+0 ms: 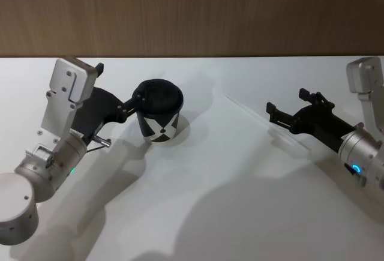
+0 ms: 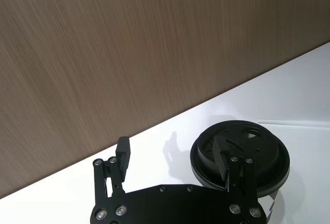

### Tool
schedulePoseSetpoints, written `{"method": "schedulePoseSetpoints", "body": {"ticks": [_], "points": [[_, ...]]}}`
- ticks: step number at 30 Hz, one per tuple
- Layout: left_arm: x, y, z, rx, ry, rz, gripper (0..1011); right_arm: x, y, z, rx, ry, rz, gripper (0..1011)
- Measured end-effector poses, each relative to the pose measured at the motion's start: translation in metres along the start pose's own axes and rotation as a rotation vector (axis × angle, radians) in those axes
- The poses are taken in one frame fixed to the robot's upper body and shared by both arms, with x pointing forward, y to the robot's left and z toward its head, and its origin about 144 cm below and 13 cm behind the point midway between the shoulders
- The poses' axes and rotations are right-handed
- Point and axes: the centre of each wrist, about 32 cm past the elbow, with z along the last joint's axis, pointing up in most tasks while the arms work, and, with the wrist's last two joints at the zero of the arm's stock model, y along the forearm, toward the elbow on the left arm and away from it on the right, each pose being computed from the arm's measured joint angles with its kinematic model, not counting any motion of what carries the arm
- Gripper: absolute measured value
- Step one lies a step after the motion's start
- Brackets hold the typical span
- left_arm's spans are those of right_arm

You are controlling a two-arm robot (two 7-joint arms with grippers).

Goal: Pick up the straw with one hand, pass it to the other hand, and insert it into the cup.

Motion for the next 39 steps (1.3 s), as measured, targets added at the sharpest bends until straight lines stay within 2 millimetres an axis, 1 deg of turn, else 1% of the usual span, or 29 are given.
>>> {"method": "schedulePoseSetpoints", "body": {"ticks": [8,17,27,39], "points": [[0.0,0.0,0.0,0.0,0.0,0.0,1003,0.013,0.002,-0.001,-0.025,-0.025,0.031,1001],[0.0,0.0,0.0,0.0,0.0,0.0,1003,0.024,0.002,-0.004,-0.047,-0.06,0.066,1001],[0.0,0.0,0.0,0.0,0.0,0.0,1003,0.032,0.001,-0.006,-0.083,-0.086,0.084,1001],[0.0,0.0,0.0,0.0,0.0,0.0,1003,0.037,0.002,-0.01,-0.13,-0.096,0.097,1001]]}}
